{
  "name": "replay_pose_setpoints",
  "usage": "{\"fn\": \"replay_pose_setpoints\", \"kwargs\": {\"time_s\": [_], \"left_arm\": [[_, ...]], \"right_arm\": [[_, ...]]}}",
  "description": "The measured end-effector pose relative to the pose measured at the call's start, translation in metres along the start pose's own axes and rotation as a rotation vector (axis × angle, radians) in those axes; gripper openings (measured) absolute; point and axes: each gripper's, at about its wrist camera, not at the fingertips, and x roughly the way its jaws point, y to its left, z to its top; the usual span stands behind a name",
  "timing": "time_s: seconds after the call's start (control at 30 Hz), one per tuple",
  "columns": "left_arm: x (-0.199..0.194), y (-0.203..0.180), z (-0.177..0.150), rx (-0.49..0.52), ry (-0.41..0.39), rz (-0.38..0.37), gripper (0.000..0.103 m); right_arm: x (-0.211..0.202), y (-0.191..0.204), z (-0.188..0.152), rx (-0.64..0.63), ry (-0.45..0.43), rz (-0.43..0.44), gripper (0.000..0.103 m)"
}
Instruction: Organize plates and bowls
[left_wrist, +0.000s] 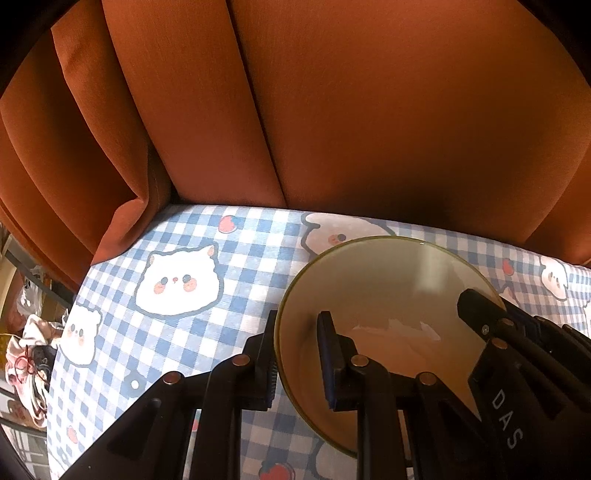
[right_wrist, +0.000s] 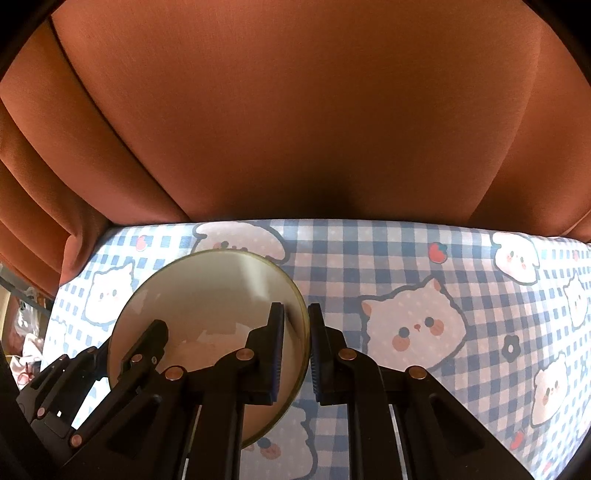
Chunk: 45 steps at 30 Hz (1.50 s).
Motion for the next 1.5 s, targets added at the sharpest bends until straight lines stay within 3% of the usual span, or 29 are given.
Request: {"fn": "replay_pose_setpoints", "kwargs": {"time_s": [0.67, 1.13, 1.5], "left_arm": [[-0.102, 0.009, -0.016, 0.042, -0.092, -0.05, 0.017], [-0.179, 0.007, -0.065, 0.102, -0.137, -0.115, 0.017], [-0.22, 0.003, -0.104, 0.166, -0.179, -0.186, 0.017]], "right_arm": [[-0.109, 0.019, -0.02, 0.058, -0.096, -0.04, 0.016], [-0.197, 0.02, -0.074, 0.116, -0.142, -0.095, 0.016], [-0.258, -0.001, -0.127, 0.181, -0.196, -0.159, 0.016]]}}
